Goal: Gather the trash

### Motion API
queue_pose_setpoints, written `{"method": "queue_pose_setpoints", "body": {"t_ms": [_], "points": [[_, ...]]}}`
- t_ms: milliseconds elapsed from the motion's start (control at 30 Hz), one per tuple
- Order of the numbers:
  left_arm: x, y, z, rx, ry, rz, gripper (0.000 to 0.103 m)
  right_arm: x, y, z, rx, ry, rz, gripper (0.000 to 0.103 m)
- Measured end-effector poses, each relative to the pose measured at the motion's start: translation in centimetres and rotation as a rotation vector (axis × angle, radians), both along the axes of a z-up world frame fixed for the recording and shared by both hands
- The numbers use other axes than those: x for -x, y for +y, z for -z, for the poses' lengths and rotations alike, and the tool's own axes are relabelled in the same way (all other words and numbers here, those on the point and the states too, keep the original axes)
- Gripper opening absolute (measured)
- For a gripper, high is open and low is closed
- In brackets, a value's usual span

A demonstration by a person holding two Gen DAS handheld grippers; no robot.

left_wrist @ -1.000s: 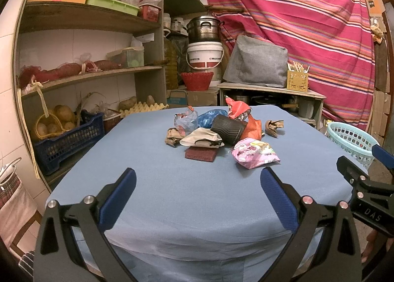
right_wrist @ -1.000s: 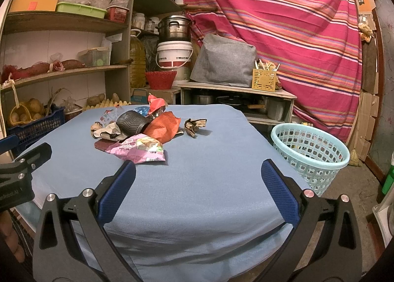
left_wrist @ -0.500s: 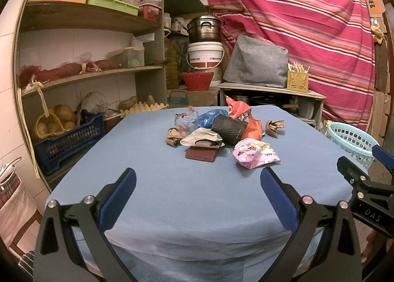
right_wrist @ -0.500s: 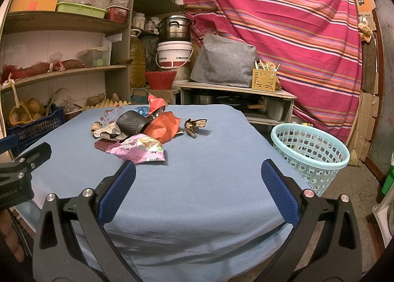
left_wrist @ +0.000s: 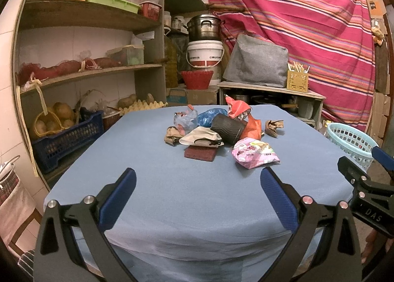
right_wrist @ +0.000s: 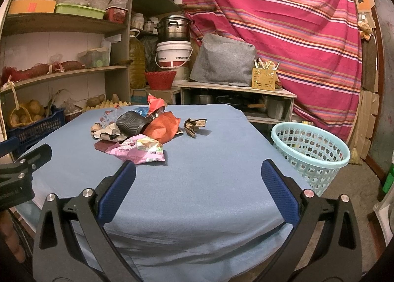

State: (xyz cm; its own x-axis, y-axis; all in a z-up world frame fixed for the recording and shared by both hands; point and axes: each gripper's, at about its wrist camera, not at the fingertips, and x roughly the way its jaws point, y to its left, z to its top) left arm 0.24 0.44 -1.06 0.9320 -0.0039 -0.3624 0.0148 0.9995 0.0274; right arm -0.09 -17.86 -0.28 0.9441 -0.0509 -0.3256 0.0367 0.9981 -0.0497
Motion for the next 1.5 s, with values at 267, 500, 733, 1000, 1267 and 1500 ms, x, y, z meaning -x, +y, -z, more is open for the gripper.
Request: {"method": "queue_pose_setpoints", "body": {"t_ms": [267, 500, 733, 1000, 1267, 1500], "points": [[-0.9, 0.3, 0.1, -0.002, 0.012, 0.014, 0.098, -0.1, -0.3, 0.0, -0.008, 0.005, 0.008, 0.099], [-1.4, -0.4, -0.2, -0.043, 0.012, 0.02, 0.098, -1.1, -0.6, -0.1, -0.012, 0.019, 0.025, 0.099], [-3.6, -0.1, -1.9, -0.059, 0.02, 0.02, 0.099, -2.8, -0.8, -1.2, -0.054, 0.037, -0.027, 0.099], [-8.4, 1.2, -4.6, -0.033, 0.017, 0.003, 0.099, -6.4, 0.1, -3.3, -0.064, 0.034, -0.096, 0.099], [-14.7, 2.5, -6.2, -0.022, 0.043, 0.022, 0.099, -11.7, 1.6, -3.7, 0.05, 0.089, -0.116, 0.099], [-18.7, 4.5, -4.2, 0.022, 0.106, -0.011, 0.098, -16.2, 2.5, -1.0, 0.063, 0.216, -0.159, 0.099]]}}
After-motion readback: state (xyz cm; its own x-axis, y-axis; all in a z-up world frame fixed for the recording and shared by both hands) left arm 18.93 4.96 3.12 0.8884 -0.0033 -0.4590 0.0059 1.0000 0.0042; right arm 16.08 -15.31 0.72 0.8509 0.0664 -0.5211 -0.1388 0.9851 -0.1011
